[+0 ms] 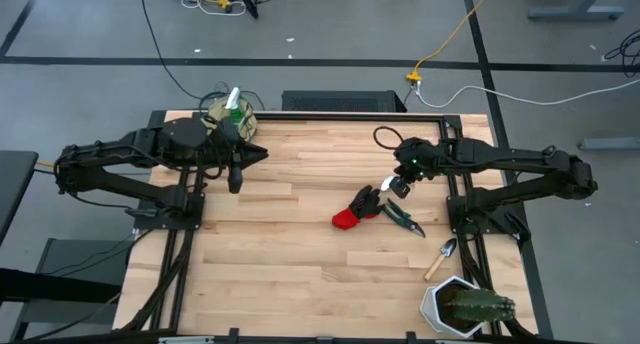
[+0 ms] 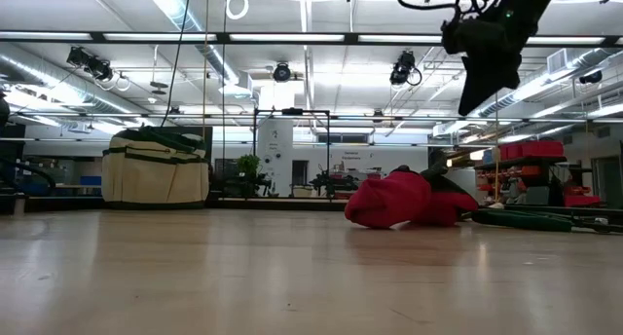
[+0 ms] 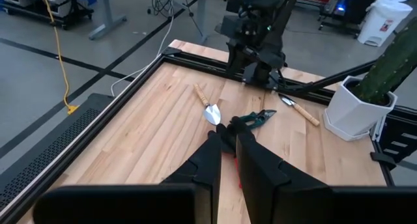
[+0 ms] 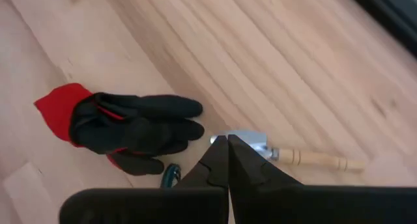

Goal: Pick & Place Garden tools in Gardening bag
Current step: Put the top trowel into the gardening bag

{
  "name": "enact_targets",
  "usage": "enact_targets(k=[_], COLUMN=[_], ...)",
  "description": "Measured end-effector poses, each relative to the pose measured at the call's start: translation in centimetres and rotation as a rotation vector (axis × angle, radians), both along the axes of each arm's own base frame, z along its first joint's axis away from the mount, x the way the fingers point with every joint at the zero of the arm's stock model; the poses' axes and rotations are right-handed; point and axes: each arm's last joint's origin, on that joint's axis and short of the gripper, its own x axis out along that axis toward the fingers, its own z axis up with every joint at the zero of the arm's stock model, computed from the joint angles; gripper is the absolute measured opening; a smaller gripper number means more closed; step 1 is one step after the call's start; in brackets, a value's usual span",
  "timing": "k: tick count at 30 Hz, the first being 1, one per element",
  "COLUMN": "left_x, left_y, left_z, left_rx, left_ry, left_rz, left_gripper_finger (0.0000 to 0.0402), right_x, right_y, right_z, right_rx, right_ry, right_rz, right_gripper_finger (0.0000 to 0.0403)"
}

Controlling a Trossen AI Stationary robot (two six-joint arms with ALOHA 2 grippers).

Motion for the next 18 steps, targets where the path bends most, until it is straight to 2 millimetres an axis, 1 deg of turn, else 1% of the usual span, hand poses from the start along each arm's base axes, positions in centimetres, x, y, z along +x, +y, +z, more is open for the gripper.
enact_targets(k=[3, 7, 18], left_x=[0.0, 0.0, 0.0], left_y=[0.0, 0.0, 0.0], left_z=[0.0, 0.0, 0.0], left_rx=[0.006, 0.016, 0.016], left_ry=[0.001, 0.004, 0.003], left_rz=[0.002, -0.001, -0.001], left_gripper_finger=[0.0053, 0.0053, 0.0053], right_x=[-0.1, -0.1, -0.6], right_y=[-0.1, -0.3, -1.3], right_z=[-0.4, -0.4, -0.5], right_rx=[0.006, 0.01, 0.109], right_ry=[0.002, -0.022, -0.071], right_rz=[-0.074, -0.152, -0.391], right_gripper_finger=[0.0, 0.0005, 0.0057])
